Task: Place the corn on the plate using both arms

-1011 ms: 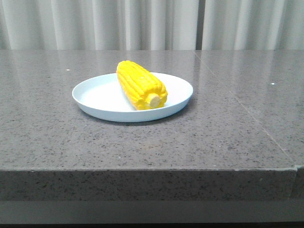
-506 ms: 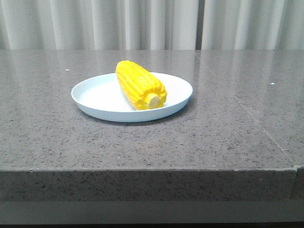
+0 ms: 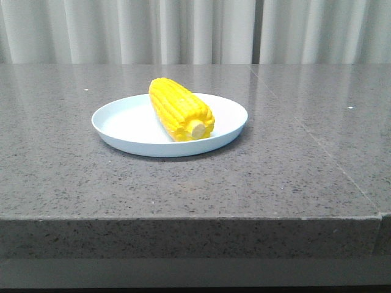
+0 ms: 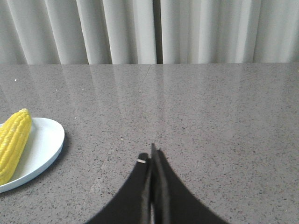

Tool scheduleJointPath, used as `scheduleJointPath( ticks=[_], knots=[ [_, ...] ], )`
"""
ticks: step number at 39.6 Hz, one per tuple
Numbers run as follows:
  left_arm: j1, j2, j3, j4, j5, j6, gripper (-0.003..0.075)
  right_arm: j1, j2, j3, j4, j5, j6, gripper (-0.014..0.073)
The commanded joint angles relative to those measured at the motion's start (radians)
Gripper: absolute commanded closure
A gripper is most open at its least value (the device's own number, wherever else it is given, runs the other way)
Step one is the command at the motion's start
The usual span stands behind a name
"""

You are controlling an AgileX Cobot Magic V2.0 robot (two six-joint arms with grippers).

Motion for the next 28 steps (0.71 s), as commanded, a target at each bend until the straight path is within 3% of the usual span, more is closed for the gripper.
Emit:
scheduleJointPath(
  ticks=[1,11,21,28],
  knots=[
    [0.001,-0.017,0.022,0.000,-0.092,0.000,0.0741,-0.007,0.012,-0.024,-0.025,-0.079,-0.002,0.0663],
    [0.001,-0.017,0.022,0.000,-0.092,0.000,0.0741,-0.025,0.006,0.025,0.002,-0.094,-0.037,0.0663],
    [0.001,-0.017,0.022,0.000,-0.092,0.000,0.0741,-0.198,-0.107,0.249,0.357,-0.309,-0.456,0.0663],
    [0.001,-0.017,0.022,0.000,-0.092,0.000,0.0741,-0.307,-0.193,0.357,0.457,-0.336,-0.492,0.0663]
  ],
)
